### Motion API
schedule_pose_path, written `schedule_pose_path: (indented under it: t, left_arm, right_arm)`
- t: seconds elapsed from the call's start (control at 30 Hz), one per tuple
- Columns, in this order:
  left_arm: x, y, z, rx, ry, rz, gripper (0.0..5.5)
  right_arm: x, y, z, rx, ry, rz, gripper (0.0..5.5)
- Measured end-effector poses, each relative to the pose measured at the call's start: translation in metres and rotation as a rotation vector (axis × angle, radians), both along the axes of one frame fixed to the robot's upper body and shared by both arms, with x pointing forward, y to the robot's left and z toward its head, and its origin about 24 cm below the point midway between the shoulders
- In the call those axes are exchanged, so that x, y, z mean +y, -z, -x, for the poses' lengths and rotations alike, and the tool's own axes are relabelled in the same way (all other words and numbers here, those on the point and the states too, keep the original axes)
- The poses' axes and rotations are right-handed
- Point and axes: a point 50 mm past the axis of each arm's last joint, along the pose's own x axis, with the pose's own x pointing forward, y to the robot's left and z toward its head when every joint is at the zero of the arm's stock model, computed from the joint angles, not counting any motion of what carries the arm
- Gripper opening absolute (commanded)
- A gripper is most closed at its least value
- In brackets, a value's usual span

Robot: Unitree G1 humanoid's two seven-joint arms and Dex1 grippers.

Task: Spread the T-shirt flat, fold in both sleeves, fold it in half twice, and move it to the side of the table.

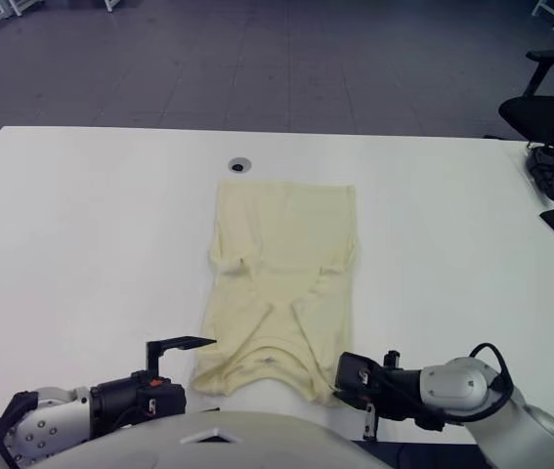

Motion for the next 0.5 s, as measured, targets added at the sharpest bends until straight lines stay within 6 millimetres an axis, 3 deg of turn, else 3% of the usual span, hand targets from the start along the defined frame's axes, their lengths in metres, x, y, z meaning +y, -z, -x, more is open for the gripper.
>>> schedule_pose_path:
  t: [0.3,0.5]
  left_arm:
    - [-0.005,-0.002,-0.006,-0.031,-0.028,0.043,5.4]
    - [-0.004,-0.01,-0.014,-0.053,-0.069,0.109,5.4]
  right_arm:
    - [-0.009,-0.003,-0.019,-0.018,-0.015,0.019,2.95]
    - [-0.01,-0.027,-0.047,-0.107,-0.052,-0.101,3.95]
